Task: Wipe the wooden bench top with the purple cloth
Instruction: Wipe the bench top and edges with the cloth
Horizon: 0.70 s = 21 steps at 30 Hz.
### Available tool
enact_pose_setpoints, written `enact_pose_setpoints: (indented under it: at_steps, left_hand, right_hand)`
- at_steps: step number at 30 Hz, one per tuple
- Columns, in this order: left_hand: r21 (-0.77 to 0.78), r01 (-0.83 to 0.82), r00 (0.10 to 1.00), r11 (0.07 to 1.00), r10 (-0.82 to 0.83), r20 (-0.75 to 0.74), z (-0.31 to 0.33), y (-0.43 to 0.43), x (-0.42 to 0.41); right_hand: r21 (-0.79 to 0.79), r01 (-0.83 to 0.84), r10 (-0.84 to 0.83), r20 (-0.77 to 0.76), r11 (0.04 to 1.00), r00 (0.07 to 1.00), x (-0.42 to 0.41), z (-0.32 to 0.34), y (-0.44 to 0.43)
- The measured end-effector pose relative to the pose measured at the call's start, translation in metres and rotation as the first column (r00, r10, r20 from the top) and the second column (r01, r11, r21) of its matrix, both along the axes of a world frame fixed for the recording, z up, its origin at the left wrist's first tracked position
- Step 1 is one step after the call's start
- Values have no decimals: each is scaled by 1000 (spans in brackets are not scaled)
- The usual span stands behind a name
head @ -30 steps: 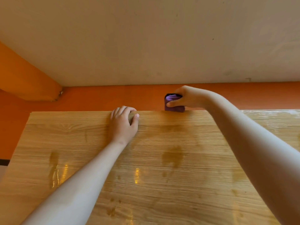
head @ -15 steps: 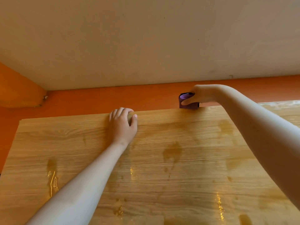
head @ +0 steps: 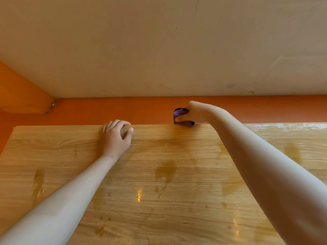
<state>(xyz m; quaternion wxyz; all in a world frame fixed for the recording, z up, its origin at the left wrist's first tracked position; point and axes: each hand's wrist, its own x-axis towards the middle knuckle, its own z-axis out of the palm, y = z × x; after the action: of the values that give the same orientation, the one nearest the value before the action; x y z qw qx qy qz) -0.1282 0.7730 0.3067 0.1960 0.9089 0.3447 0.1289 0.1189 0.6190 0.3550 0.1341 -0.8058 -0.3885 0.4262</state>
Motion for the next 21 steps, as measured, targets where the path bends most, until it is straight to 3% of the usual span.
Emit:
enact_pose_setpoints:
  at_steps: [11,14,17,21]
  left_hand:
    - [-93,-48,989,995,35,-144,14,-1,9]
    - [-58,-2,998,998,-2,-59,22,-34,45]
    - [-90,187,980,978,-181,79,26,-95,117]
    - [-218,191,981,957,-184,53,17,-157,192]
  right_hand:
    - [-85,54,-47,76,995,996,90,12,-124]
    - [-54,62,-59,64,997,996,96,8,-136]
    - [-28,33,-29,119,999,992,95,4,-131]
    - [1,-11,11,193,1000,981,95,3,-131]
